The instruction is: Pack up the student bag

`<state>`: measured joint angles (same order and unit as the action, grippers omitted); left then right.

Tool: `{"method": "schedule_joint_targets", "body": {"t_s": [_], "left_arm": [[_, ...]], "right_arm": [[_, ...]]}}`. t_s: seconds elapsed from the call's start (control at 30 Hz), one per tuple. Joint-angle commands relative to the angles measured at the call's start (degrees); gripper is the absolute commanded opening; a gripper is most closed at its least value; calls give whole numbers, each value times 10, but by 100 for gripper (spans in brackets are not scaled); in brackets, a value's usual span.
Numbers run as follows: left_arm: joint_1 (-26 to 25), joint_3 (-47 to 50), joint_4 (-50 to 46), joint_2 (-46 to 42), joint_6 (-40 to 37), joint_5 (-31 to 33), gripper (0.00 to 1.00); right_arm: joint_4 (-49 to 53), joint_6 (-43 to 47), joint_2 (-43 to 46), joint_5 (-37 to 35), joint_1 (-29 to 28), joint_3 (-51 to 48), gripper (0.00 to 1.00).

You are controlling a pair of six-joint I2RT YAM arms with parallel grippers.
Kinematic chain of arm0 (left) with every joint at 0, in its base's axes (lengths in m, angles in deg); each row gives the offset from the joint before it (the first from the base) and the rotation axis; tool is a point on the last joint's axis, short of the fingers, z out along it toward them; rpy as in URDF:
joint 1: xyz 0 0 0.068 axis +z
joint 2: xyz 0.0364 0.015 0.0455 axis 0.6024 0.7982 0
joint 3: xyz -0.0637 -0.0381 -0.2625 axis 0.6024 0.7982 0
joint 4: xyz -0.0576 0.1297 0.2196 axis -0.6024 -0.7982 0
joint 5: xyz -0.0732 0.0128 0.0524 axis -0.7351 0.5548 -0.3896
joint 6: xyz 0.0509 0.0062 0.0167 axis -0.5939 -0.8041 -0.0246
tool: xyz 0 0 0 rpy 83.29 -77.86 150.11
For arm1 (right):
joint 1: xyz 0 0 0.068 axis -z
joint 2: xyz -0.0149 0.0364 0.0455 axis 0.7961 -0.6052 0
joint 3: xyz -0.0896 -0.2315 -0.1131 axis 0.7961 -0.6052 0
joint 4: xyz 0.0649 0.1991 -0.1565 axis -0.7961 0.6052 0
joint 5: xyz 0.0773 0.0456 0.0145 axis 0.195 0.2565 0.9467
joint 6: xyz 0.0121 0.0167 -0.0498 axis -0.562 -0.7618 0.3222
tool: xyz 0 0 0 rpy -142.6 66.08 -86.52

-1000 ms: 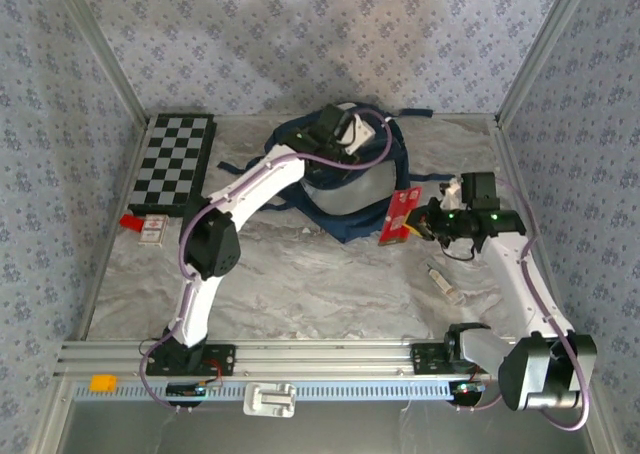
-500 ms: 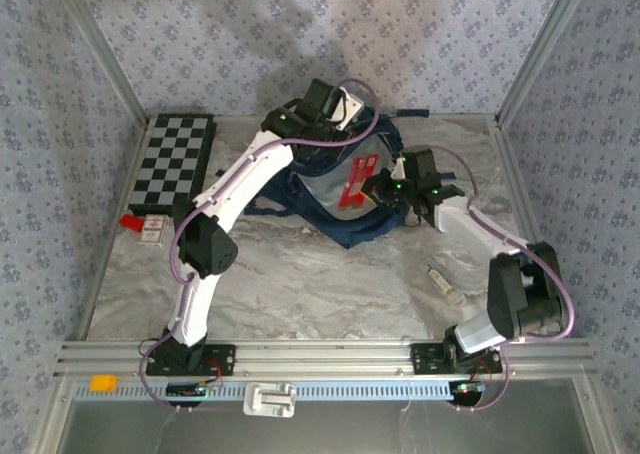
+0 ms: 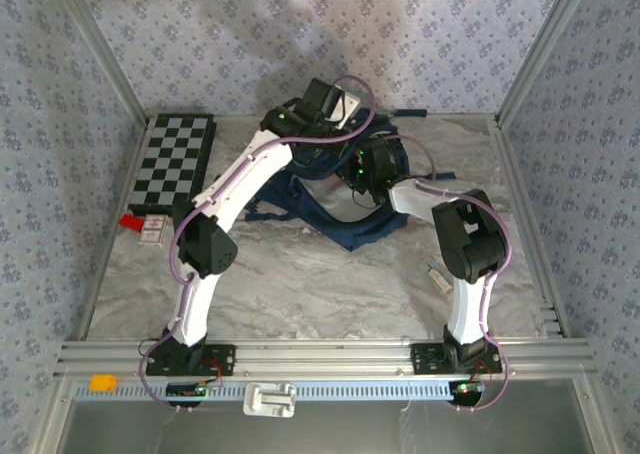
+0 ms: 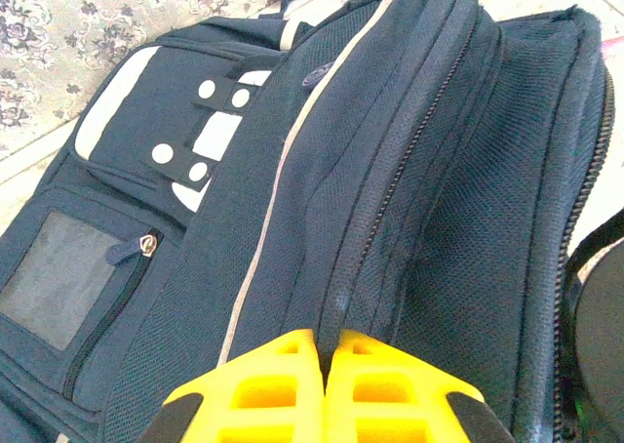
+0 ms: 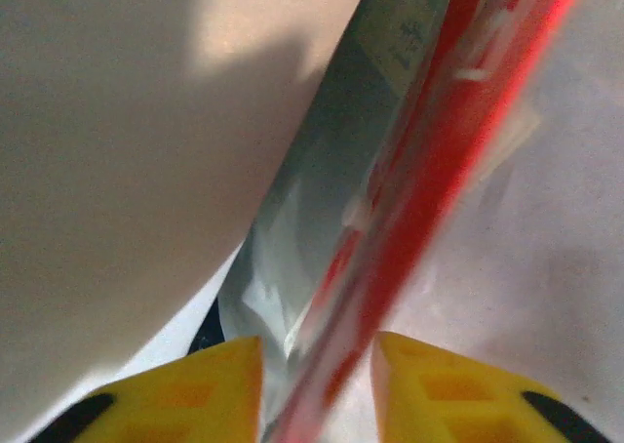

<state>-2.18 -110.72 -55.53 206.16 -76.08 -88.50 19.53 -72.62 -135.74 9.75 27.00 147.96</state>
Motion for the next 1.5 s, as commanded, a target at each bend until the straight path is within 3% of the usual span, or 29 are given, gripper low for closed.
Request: {"method": "schedule_joint_targets", "body": {"t_s": [0.0, 0.27, 0.47, 0.57, 0.63, 0.83, 1.03, 1.2, 1.47], "left_arm": [[9, -37, 25, -42, 26, -23, 0], [16, -8, 26, -46, 45, -48, 0], [16, 64, 42, -65, 102, -81, 4], [27, 134, 74, -95, 170, -178, 14], [35, 250, 170, -147, 227, -238, 35], [90, 449, 275, -272, 318, -230, 57], [188, 540, 305, -275, 387, -231, 62], [243, 539, 337, -226, 420, -248, 63], [247, 475, 335, -126, 435, -238, 59]], "right_arm": [[53, 40, 32, -32, -3, 16, 43], [204, 81, 222, -141, -3, -106, 52], [274, 90, 315, -119, -5, -133, 53], [311, 87, 355, -124, -11, -140, 54], [327, 82, 375, -116, -14, -146, 55], [359, 90, 367, -74, -33, -138, 56], [355, 106, 313, -21, -60, -111, 56], [350, 102, 297, -20, -73, -113, 56], [354, 96, 297, -28, -72, -120, 56]]}}
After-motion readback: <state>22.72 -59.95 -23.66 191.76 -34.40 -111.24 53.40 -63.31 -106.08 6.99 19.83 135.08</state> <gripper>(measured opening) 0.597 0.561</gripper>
